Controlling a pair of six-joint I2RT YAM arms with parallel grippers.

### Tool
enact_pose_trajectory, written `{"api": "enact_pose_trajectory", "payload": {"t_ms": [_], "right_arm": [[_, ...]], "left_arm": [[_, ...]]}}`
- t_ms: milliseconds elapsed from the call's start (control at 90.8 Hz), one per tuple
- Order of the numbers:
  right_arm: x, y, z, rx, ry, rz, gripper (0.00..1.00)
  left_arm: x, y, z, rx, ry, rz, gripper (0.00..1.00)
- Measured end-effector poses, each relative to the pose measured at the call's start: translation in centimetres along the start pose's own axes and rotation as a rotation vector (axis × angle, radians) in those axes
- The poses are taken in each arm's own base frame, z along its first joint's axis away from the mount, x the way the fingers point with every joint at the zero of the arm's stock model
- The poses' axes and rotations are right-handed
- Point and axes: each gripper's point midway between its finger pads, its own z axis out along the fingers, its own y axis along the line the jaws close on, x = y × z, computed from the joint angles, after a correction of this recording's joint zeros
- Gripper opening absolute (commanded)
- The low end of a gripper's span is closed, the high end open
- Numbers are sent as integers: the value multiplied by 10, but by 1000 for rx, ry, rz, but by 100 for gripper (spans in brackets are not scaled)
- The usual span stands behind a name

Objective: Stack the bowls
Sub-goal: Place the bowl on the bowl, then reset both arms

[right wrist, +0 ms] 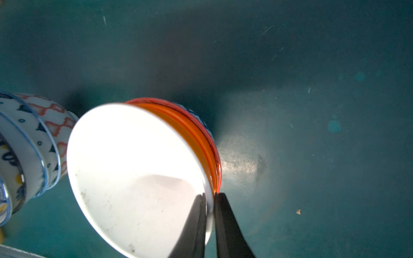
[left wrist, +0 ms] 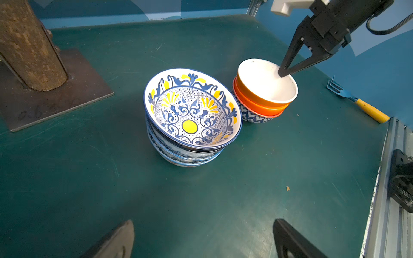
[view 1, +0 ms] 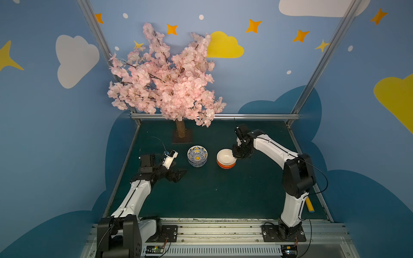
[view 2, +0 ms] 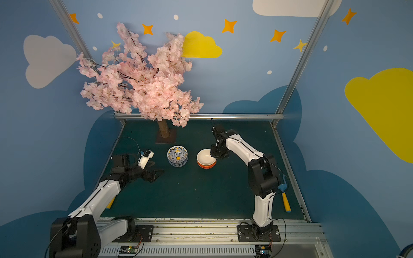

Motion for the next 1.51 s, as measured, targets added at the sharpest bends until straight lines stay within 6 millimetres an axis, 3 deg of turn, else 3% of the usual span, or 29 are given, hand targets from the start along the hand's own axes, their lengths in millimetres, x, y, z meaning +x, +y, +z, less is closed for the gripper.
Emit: {"api": "enact_pose_trajectory", "payload": {"t_ms": [264,606,892,969,1068,1101,1156,1233,1420,1509], "right_arm": [[2,-1,0,5,6,-19,28],[-1,-2,-15,-2,-24,-38,9],[0,-2,-15,-1,-20,-36,11],[0,-3,-15,0,-19,-37,16],[0,-2,-18,-1,-23,-40,32],[-1,-2,-20,-3,-30,-43,44],[-2,-1,-30,-10,-55,-54,72],[-4,0,-56,-28,-119,-69,92],[-7,0,-147,-98,-351,-96,96],[-9,-18,-179,-75,-471,-66,98]], "left_arm": [[0,0,0,0,0,0,100],[0,0,0,0,-1,1,100],[0,0,0,-1,0,-1,100],[0,0,0,-2,0,-2,100],[-1,1,-1,-6,-1,-4,100],[0,1,-1,-9,0,-8,100],[0,3,-1,-19,1,-14,100],[-1,6,-2,-41,2,-28,100],[-4,17,-10,-113,-6,-67,100],[-9,23,-15,-159,-24,-84,100]]}}
